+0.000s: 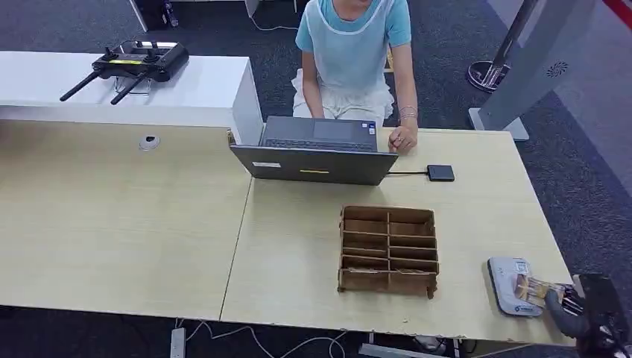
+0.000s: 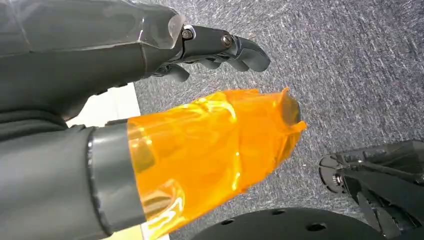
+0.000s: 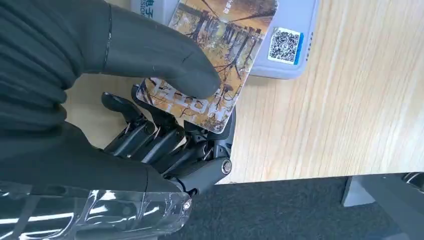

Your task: Pass the card to the sensor for recognition and then transmit it.

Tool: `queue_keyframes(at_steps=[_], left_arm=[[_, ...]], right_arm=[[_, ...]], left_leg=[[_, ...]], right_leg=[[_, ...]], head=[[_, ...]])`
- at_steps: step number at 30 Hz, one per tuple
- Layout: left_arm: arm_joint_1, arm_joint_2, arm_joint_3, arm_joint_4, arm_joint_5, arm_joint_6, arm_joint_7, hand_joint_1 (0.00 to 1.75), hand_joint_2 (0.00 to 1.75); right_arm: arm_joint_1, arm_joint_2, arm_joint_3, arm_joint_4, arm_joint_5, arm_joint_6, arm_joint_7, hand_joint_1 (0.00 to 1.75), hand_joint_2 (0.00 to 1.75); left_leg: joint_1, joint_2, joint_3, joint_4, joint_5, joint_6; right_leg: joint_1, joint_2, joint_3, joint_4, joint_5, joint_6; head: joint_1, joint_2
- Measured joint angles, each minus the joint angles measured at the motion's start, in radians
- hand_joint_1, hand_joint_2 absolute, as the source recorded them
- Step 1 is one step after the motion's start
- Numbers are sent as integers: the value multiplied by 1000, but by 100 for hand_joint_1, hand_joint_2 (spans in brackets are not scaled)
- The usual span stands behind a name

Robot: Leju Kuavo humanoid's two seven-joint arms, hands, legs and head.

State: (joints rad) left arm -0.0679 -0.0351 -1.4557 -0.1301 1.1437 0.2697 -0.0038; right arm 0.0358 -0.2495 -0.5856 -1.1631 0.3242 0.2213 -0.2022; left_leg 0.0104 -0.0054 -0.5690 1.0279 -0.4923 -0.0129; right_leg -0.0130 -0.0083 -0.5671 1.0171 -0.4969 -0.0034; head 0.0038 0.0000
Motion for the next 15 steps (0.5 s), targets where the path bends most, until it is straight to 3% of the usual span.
queue_keyframes(at_steps=[15], left_arm=[[-4, 2, -1, 0, 3, 1, 0, 0, 0]], right_arm=[[-7, 0, 16, 4, 15, -18, 4, 175, 175]], left_leg=[[0, 0, 0, 0, 0, 0]], right_leg=[[0, 0, 0, 0, 0, 0]], head=[[0, 0]])
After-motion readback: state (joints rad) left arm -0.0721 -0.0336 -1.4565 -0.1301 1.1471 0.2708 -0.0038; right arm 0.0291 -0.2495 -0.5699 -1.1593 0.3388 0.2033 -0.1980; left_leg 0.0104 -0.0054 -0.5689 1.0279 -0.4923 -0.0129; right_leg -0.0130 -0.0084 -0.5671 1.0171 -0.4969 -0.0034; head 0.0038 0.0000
